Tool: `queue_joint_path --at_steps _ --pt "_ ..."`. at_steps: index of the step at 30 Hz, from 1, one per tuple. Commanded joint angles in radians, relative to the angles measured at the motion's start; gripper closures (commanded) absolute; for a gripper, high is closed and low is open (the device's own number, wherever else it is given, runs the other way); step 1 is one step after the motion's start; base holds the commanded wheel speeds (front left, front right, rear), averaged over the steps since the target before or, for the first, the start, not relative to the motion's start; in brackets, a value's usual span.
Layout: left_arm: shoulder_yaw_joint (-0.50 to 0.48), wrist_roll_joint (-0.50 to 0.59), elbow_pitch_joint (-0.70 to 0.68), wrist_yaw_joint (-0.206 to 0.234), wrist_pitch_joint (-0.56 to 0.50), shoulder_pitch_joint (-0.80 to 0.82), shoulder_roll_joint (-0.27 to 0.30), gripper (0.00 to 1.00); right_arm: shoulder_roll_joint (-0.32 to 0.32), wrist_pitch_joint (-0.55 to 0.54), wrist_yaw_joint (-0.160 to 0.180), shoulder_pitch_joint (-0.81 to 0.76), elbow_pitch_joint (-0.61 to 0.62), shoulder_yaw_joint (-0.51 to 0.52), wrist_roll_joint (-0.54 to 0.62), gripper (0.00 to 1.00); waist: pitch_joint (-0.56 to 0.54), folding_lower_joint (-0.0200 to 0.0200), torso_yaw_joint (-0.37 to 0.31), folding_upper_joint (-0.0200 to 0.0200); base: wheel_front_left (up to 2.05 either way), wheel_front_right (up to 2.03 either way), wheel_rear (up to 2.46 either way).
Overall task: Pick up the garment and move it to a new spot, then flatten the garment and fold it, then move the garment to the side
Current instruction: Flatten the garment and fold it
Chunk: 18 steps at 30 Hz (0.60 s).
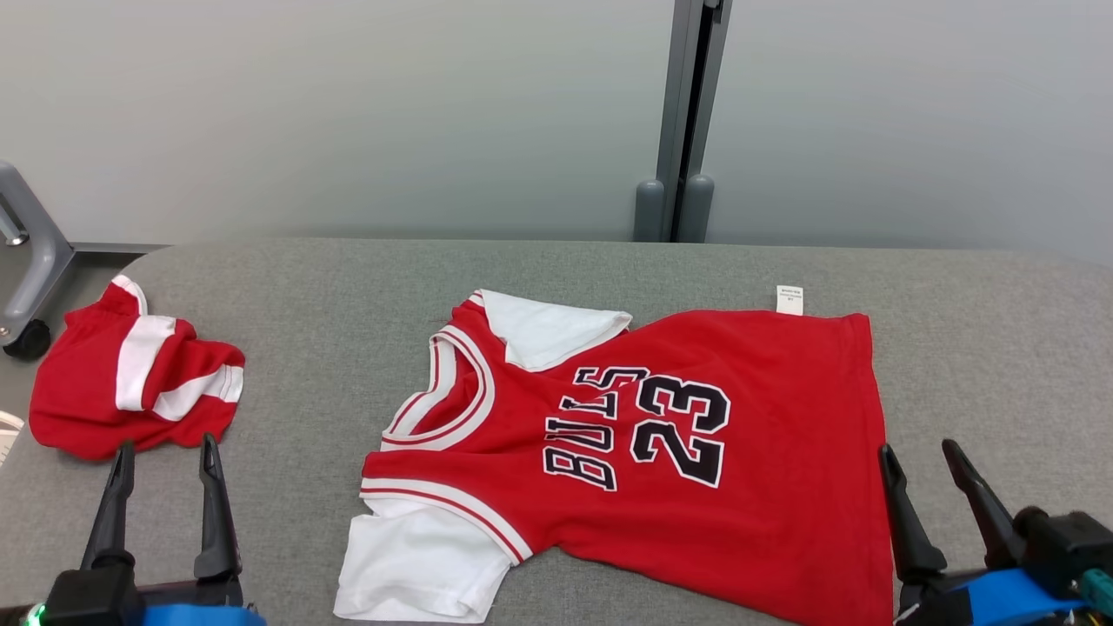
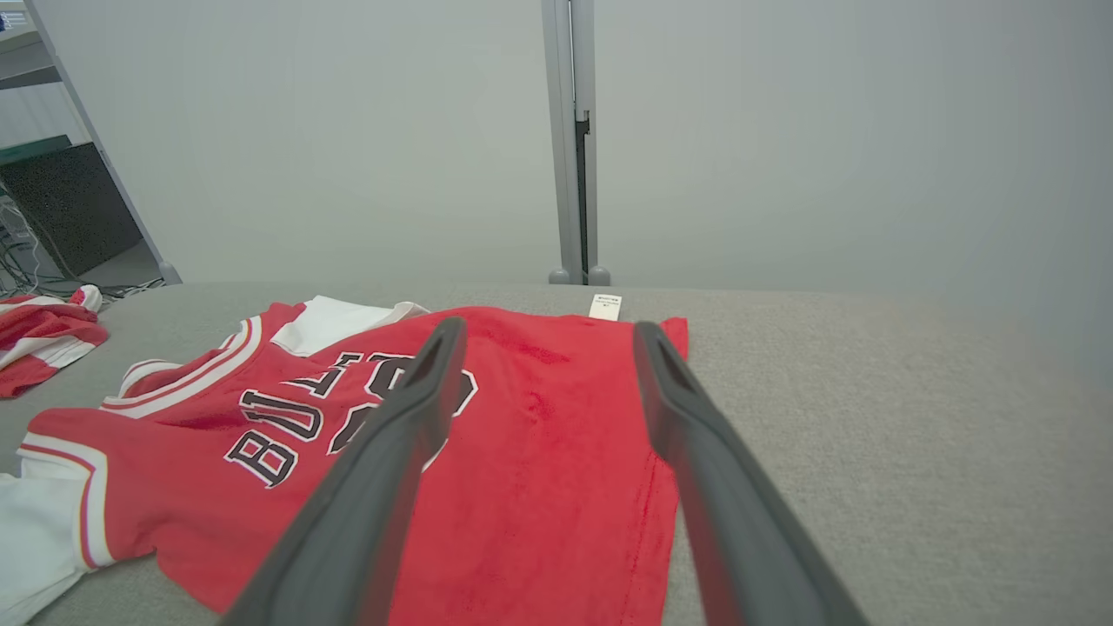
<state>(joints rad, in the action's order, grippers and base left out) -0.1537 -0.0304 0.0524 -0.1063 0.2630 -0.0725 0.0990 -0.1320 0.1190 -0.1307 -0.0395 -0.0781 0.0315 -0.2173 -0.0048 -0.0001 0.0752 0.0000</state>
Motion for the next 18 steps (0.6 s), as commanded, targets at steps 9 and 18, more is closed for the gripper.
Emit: queue_joint_path --at_steps 9,18 --pt "0.003 0.048 0.027 0.022 -0.02 -0.066 0.042 0.0 0.046 0.04 0.0 -0.072 -0.024 0.018 0.069 0.0 -0.035 0.0001 0.006 0.0 0.0 0.0 0.0" --pt "0.012 0.049 -0.004 0.022 -0.076 -0.08 0.063 0.0 0.072 0.026 0.0 -0.111 0.002 0.012 0.095 0.0 -0.054 0.0001 0.026 0.0 0.0 0.0 0.0"
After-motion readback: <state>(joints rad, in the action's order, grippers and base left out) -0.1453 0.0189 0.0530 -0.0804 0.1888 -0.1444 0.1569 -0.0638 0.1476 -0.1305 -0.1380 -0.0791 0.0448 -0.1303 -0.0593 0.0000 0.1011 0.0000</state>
